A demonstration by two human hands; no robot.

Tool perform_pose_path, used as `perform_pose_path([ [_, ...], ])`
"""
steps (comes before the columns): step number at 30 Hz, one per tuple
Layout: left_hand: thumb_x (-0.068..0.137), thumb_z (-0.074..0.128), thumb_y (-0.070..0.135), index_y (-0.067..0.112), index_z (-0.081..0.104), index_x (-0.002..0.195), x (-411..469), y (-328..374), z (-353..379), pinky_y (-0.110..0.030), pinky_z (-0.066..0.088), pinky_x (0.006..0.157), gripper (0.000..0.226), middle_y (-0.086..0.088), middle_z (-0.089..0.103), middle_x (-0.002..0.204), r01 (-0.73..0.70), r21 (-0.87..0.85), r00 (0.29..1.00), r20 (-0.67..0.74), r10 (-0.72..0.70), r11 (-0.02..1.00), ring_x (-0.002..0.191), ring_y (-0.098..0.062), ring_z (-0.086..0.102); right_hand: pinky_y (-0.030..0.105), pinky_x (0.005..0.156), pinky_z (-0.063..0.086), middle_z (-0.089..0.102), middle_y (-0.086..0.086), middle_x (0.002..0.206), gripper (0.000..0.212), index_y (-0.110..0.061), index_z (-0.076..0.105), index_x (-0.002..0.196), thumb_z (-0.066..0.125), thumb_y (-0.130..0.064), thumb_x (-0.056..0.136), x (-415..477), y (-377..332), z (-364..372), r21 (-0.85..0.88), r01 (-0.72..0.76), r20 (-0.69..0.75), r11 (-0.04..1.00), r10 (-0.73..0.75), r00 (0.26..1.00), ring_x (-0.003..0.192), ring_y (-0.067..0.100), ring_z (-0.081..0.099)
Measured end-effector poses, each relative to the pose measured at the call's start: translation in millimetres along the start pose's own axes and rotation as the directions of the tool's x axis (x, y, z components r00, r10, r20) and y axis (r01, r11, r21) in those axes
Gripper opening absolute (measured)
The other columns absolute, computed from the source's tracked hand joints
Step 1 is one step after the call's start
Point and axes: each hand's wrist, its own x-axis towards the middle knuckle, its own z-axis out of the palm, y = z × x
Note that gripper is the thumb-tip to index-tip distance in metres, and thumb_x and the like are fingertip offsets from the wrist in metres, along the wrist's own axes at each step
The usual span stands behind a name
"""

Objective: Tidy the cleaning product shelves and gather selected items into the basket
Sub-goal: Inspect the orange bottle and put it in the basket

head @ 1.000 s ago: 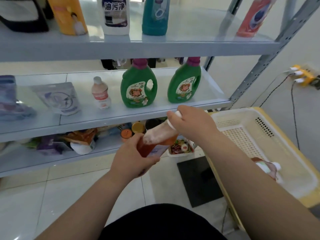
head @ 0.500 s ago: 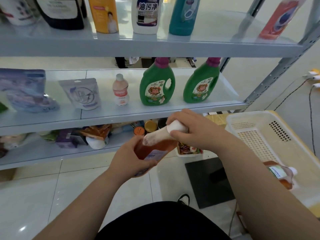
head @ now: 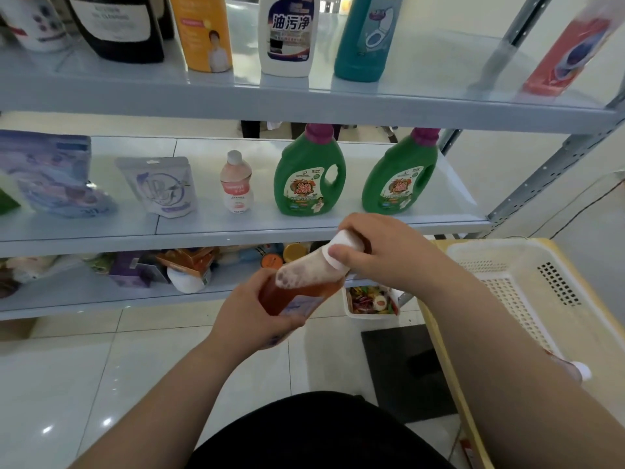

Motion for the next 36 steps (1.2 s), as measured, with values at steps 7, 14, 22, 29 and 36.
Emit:
perform_pose_path([
  [7,0.044,0.081,0.066,0.075,0.043,0.101,13.5,9.5,2.6,-0.010,0.040,0.067,0.069,0.052,0.054,0.099,0.009,0.010,0.997,-0.082,-0.008,1.000,0.093,0.025,0.053,0.031,0.090,0.048,0.049,-0.018,0.129,0.065,-0.050,0.040,0.141,0.057,-0.072,0.082,13.3,13.3,-7.0,0.049,-0.019,0.047,0.999,0.016,0.999,0.113,0.008,0.054],
  [14,0.042,0.081,0.068,0.074,0.045,0.101,21.1,13.5,5.1,-0.012,0.043,0.069,0.070,0.049,0.058,0.098,0.019,-0.012,0.996,-0.085,-0.020,1.000,0.089,0.016,0.058,0.016,0.082,0.049,0.045,-0.028,0.127,0.061,-0.061,0.036,0.140,0.063,-0.051,0.086,20.0,21.9,-12.3,0.146,0.079,0.079,0.986,-0.091,0.993,0.112,0.000,0.054],
  [22,0.042,0.081,0.066,0.077,0.042,0.100,19.2,15.3,1.7,-0.011,0.041,0.066,0.070,0.052,0.054,0.099,0.021,-0.024,0.996,-0.091,-0.023,1.000,0.093,0.022,0.055,0.020,0.087,0.050,0.046,-0.023,0.130,0.055,-0.052,0.040,0.141,0.063,-0.052,0.091,24.0,16.9,-14.6,0.177,0.079,0.073,0.981,-0.093,0.993,0.114,0.003,0.055],
  [29,0.044,0.083,0.064,0.068,0.049,0.103,15.5,4.6,-0.5,-0.013,0.045,0.066,0.068,0.038,0.064,0.099,0.030,-0.051,0.996,-0.078,-0.034,0.998,0.089,0.008,0.062,0.021,0.091,0.046,0.042,-0.033,0.130,0.061,-0.060,0.038,0.138,0.063,-0.054,0.083,19.7,7.4,-8.2,0.169,0.086,0.081,0.982,-0.101,0.992,0.116,-0.001,0.051],
  [36,0.040,0.080,0.068,0.072,0.047,0.098,8.8,-0.9,-7.8,-0.016,0.046,0.070,0.067,0.035,0.063,0.099,0.034,-0.036,0.999,-0.036,-0.036,0.999,0.093,0.005,0.061,0.022,0.080,0.049,0.056,-0.023,0.112,0.039,-0.048,0.054,0.109,0.072,-0.025,0.082,9.5,-3.1,-6.8,0.124,0.112,-0.038,0.986,-0.108,0.993,0.105,0.000,0.055],
])
